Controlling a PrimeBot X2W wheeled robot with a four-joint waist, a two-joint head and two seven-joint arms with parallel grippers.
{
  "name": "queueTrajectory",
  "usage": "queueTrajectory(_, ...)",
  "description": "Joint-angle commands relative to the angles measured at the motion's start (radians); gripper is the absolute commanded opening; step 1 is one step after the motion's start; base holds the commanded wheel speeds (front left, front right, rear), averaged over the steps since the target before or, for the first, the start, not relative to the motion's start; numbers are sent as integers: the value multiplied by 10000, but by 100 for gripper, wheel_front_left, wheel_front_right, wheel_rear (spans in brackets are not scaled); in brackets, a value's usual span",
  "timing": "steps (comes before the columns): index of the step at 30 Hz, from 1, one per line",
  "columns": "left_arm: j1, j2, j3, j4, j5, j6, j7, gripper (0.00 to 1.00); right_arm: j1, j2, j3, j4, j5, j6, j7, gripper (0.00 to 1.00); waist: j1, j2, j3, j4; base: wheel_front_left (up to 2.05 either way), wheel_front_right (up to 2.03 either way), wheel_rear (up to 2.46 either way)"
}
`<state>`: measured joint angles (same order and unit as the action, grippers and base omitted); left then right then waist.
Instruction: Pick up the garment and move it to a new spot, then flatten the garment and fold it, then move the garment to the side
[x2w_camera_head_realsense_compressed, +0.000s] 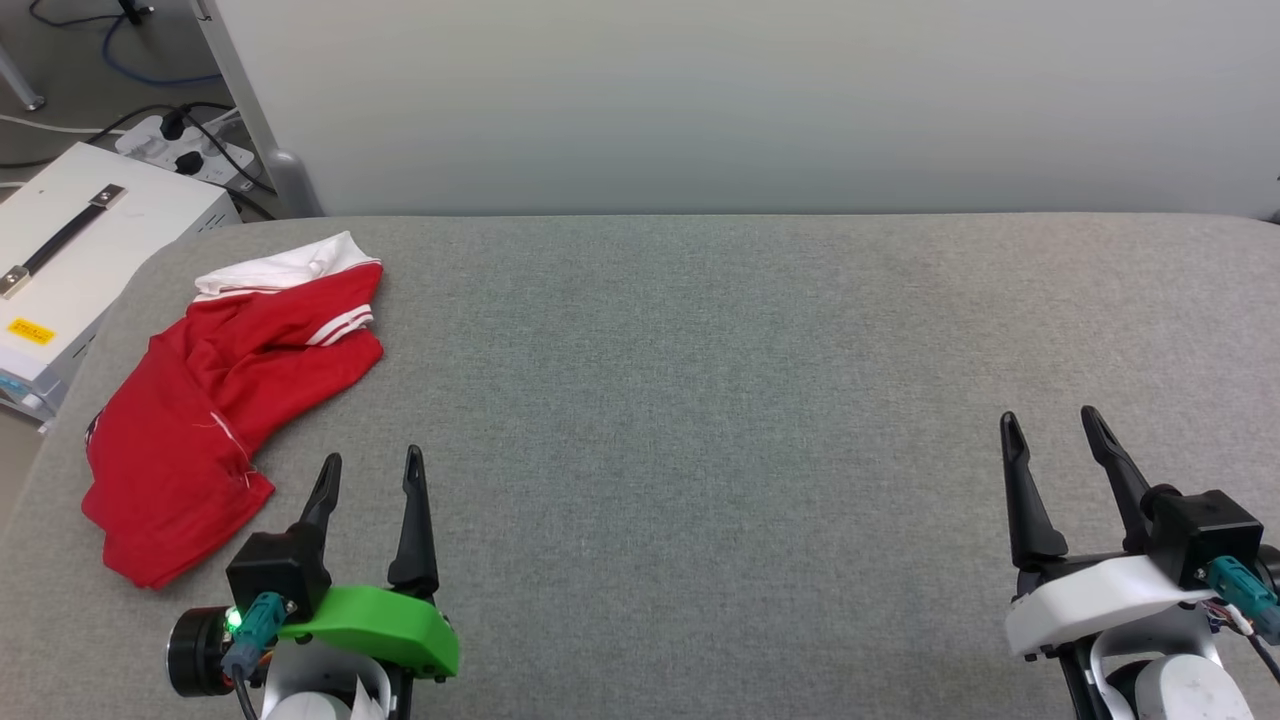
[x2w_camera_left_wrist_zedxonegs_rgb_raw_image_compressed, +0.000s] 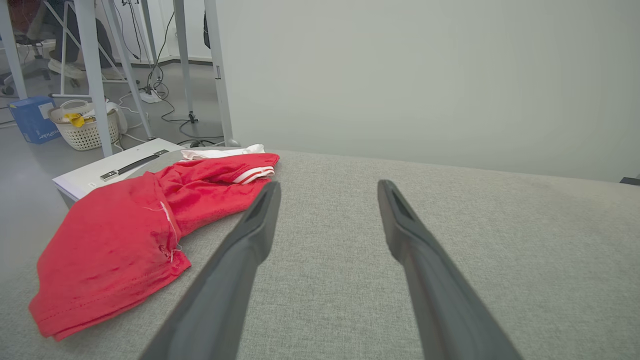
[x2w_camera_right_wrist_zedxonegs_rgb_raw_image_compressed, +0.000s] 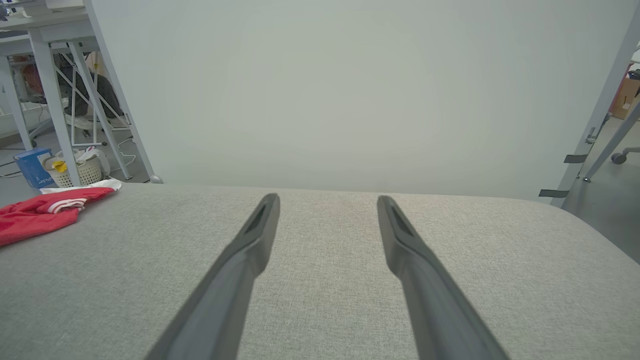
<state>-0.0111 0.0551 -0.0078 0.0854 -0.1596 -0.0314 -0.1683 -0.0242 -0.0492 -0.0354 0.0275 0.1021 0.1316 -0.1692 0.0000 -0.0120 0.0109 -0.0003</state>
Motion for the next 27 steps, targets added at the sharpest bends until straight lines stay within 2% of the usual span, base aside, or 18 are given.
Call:
queueTrajectory(1,195,-34,-21,44,-104,-64,-111,100,-161,-8,-25,35,112,-6,-113,100,0,82,3,10,0,0,0)
queueTrajectory(12,141,-38,-17,225,-267,-27,-335,100,-108,-8,243,74,75,-7,-334,100,0,92,35,583,0,0,0)
queueTrajectory(27,246,-44,158,319,-425,-91,-647,100,-64,-9,904,144,274,-8,-641,100,0,106,-34,2545,0,0,0)
